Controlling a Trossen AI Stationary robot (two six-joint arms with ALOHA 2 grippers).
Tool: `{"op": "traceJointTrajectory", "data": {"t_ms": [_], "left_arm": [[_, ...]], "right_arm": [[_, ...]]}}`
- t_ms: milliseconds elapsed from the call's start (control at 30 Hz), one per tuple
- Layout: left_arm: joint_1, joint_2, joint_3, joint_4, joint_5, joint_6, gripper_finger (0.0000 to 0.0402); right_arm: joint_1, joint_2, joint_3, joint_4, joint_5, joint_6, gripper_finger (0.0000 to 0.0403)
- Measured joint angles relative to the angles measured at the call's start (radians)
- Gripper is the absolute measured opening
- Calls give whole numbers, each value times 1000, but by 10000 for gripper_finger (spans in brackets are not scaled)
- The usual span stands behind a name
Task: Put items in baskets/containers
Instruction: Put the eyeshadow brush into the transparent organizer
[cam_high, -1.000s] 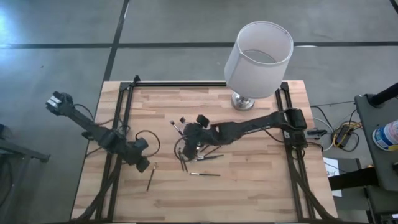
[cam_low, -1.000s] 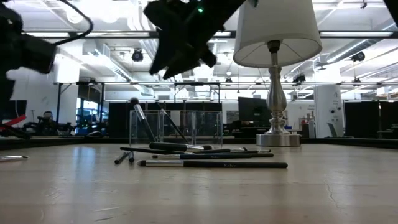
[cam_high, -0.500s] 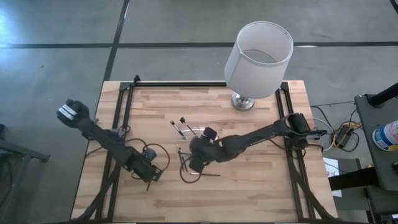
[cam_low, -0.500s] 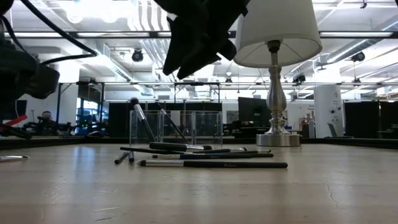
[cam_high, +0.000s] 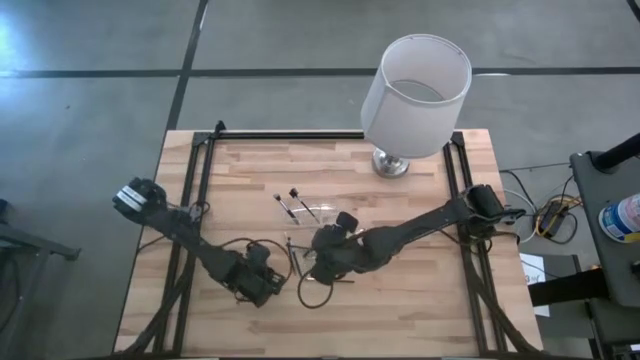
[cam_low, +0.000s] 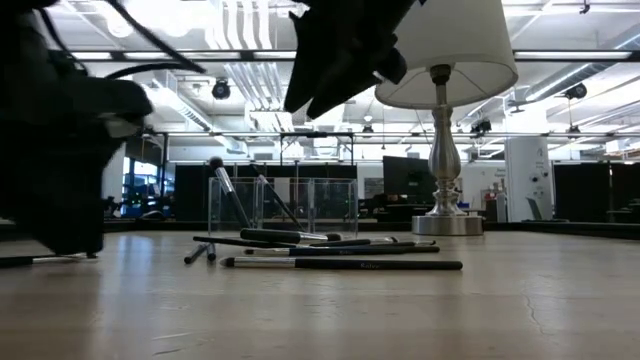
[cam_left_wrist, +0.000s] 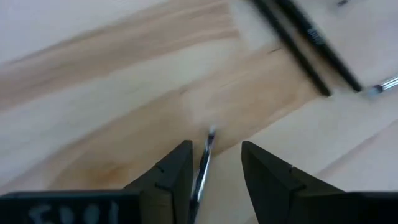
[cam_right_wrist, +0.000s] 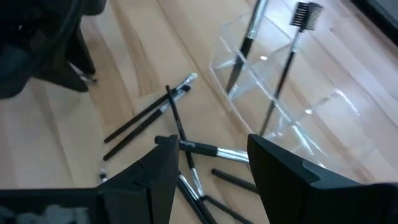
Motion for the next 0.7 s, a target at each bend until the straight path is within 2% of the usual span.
{"op": "traceJointTrajectory", "data": {"t_ms": [100,200,333,433,500,600,700], "left_arm": [[14,32,31,15,11,80,129],[14,31,72,-44,10,105,119],[-15,-45,132,-201,-22,104,112],[-75,-94,148,-245,-26,72,112],[-124,-101,146,-232,-18,44,112],[-206,-74,143,-173,-2,15,112],[-272,-1,142,-77,25,14,112]], "right_arm": [[19,-14,0,-10,6,8,187],[32,-24,0,-10,-11,0,187],[33,-37,0,-11,-31,0,187],[32,-37,0,-7,-52,-1,187],[32,-30,0,19,-142,-42,187],[25,16,1,97,-355,-161,187],[24,87,1,168,-424,-314,187]]}}
